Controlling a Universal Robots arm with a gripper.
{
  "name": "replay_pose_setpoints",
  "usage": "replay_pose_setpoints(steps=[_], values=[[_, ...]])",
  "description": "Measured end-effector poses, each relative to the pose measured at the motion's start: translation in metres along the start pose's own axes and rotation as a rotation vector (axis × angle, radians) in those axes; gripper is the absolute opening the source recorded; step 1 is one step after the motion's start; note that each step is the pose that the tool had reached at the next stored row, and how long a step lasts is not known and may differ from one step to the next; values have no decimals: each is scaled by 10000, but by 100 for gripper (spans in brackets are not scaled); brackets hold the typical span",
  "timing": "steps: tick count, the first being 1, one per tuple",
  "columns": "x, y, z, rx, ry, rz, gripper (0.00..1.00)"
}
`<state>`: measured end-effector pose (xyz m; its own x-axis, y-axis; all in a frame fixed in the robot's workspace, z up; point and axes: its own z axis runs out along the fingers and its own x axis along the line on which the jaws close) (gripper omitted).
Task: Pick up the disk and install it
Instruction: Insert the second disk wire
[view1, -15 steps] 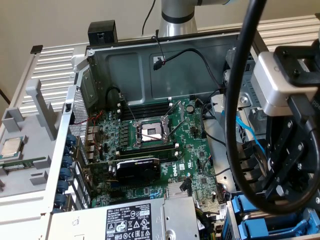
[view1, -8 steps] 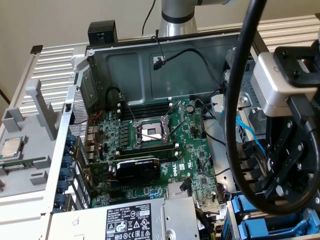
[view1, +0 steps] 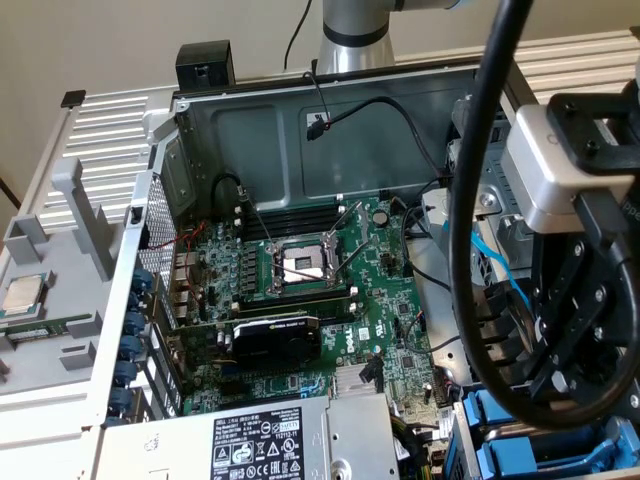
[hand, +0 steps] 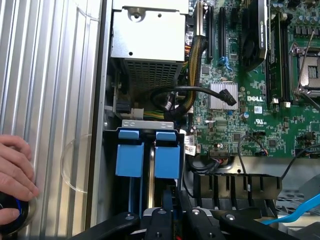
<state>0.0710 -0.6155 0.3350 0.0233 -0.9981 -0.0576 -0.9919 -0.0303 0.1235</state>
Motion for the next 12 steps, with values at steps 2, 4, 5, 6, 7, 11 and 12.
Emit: replay_pose_setpoints(steps=[2, 4, 5, 6, 7, 11, 12], values=[[0, 0, 3, 1, -1, 0, 16], [0, 0, 4, 1, -2, 0, 16], [0, 0, 4, 1, -2, 0, 16], [0, 1, 4, 2, -2, 0, 16], [0, 0, 5, 9, -7, -2, 16], [-3, 6, -33, 16, -2, -1, 24], [-4, 7, -45, 20, -5, -2, 31]])
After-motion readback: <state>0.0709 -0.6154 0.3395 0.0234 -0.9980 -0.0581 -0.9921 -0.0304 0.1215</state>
